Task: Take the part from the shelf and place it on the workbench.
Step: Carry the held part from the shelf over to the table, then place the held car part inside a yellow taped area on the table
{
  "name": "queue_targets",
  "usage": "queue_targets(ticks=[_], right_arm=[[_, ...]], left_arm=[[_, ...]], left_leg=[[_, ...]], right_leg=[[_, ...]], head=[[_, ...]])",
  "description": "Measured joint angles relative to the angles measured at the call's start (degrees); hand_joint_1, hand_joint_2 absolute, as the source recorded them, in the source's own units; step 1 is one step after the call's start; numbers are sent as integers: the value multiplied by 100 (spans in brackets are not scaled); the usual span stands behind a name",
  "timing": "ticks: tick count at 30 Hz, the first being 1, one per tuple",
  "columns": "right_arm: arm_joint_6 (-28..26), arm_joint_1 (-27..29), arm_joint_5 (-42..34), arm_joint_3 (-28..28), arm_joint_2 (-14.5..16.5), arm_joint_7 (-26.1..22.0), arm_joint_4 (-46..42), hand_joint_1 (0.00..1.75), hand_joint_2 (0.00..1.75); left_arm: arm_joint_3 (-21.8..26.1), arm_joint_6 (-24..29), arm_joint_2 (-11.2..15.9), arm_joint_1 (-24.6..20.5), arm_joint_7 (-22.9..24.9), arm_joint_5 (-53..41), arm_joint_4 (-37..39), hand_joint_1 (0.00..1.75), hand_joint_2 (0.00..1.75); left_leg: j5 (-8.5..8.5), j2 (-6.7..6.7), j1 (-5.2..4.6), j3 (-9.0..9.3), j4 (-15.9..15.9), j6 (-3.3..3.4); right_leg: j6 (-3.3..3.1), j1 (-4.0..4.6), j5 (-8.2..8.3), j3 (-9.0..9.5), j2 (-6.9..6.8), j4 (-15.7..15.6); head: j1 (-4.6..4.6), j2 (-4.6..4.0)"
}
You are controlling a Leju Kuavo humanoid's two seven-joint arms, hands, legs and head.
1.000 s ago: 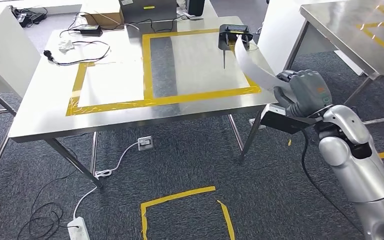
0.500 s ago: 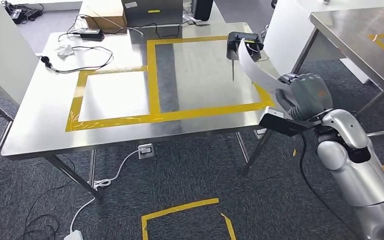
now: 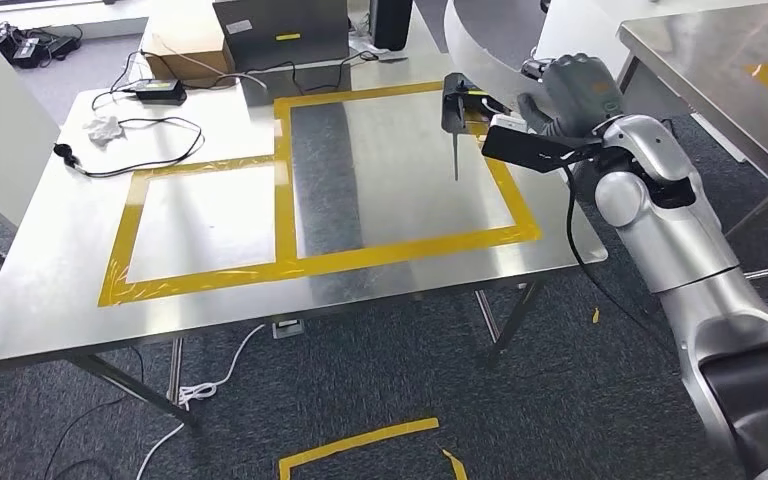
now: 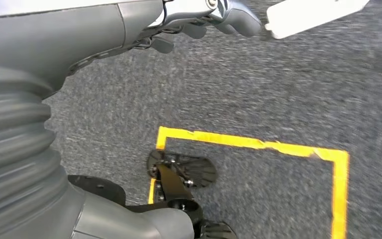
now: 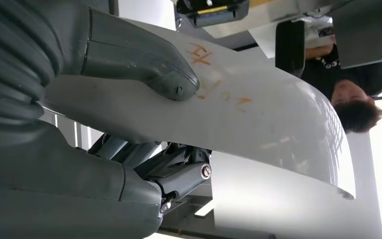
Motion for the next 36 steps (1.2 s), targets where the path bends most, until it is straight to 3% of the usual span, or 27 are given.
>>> queue_targets(ticks=[3, 4, 5, 7, 9, 11, 14, 16, 18, 19, 20, 22, 24, 26, 27, 31, 36], right_arm=[[-156, -656, 184, 509, 393, 55, 858, 175, 175], [-190, -869, 248, 672, 555, 65, 1181, 175, 175], [-230, -1074, 298, 812, 719, 76, 1501, 175, 175], [-327, -1454, 370, 1042, 1037, 96, 2093, 175, 175], [-403, -1758, 409, 1234, 1294, 116, 2588, 175, 175], [-421, -1966, 483, 1403, 1496, 156, 2972, 175, 175], [-354, -2243, 668, 1649, 1821, 266, 3454, 175, 175], [-288, -2408, 765, 1816, 2050, 335, 3765, 175, 175], [-249, -2470, 816, 1954, 2245, 389, 4020, 175, 175], [-244, -2470, 825, 2005, 2315, 404, 4106, 175, 175], [-243, -2472, 829, 2046, 2376, 412, 4178, 175, 175], [-246, -2502, 833, 2104, 2466, 427, 4283, 175, 175], [-250, -2559, 839, 2147, 2534, 438, 4361, 175, 175], [-245, -2597, 875, 2198, 2599, 493, 4434, 175, 175], [-231, -2602, 908, 2225, 2635, 553, 4471, 175, 175], [-1, -2583, 1009, 2345, 2779, 796, 4680, 175, 175], [163, -2406, 1080, 2487, 2956, 990, 4912, 175, 175]], left_arm=[[-8, -1, -4, 12, 52, -31, 4, 0, 175], [-9, -1, -4, 20, 71, -46, 6, 0, 175], [-10, -1, -4, 23, 83, -58, 7, 0, 175], [-10, -1, -3, 21, 90, -73, 7, 0, 175], [-11, -1, -2, 16, 94, -78, 7, 0, 175], [-13, -1, -15, 17, 95, -81, 7, 0, 175], [-14, 1, -46, 9, 69, -78, 2, 0, 175], [-14, 7, -63, -25, 44, -72, 0, 0, 175], [-14, 15, -80, -46, 32, -69, 1, 0, 175], [-14, 18, -87, -44, 31, -69, 1, 0, 175], [-14, 20, -92, -41, 31, -68, 1, 0, 175], [-14, 21, -101, -38, 29, -67, 1, 0, 175], [-14, 23, -107, -43, 25, -66, 1, 0, 175], [-14, 27, -112, -41, 17, -76, 2, 0, 175], [-15, 28, -115, -39, 9, -84, 2, 0, 175], [-18, -17, -120, -70, -130, -57, 0, 0, 175], [-18, -92, -123, -91, -399, 40, -1, 0, 175]], left_leg=[[-334, -1, -6, -737, 991, -21], [-312, -1, -13, -871, 1042, -3], [-153, -1, -26, -898, 883, 28], [416, 5, -80, -722, 127, 142], [720, 22, -137, -527, -489, 231], [749, 27, -152, -455, -622, 251], [824, 24, -91, -384, -680, 285], [815, 28, -60, -358, -700, 307], [781, 27, -41, -344, -685, 311], [759, 21, -29, -335, -670, 303], [731, 11, -13, -323, -647, 287], [658, -12, 18, -296, -580, 237], [596, -31, 21, -290, -523, 164], [578, -37, 14, -283, -526, 90], [579, -34, 14, -271, -539, 89], [588, -8, 8, -223, -588, 186], [604, 0, 15, -183, -655, 76]], right_leg=[[-80, 57, -92, 90, 17, 2], [-94, 82, -120, 120, 31, 2], [-103, 107, -145, 155, 48, 3], [-112, 148, -197, 223, 66, 4], [-90, 177, -243, 258, 70, 8], [-42, 187, -282, 272, 61, 9], [39, 196, -415, 215, 31, 164], [106, 168, -702, -90, 16, 767], [165, 117, -949, -516, 11, 1524], [190, 92, -929, -634, 8, 1679], [212, 68, -793, -636, 6, 1598], [244, 26, -341, -343, -11, 858], [222, 39, -125, -46, -20, 223], [150, 75, -150, 30, -7, 99], [122, 73, -141, 35, 1, 92], [85, 68, -124, 54, 32, 57], [38, 79, -139, 57, 36, 62]], head=[[-5, 0], [-5, 0], [-7, 0], [-4, 0], [-3, 0], [-5, 0], [2, 0], [12, 0], [12, 0], [13, 0], [13, 0], [13, 0], [16, 0], [19, 0], [19, 0], [16, 0], [18, 0]])
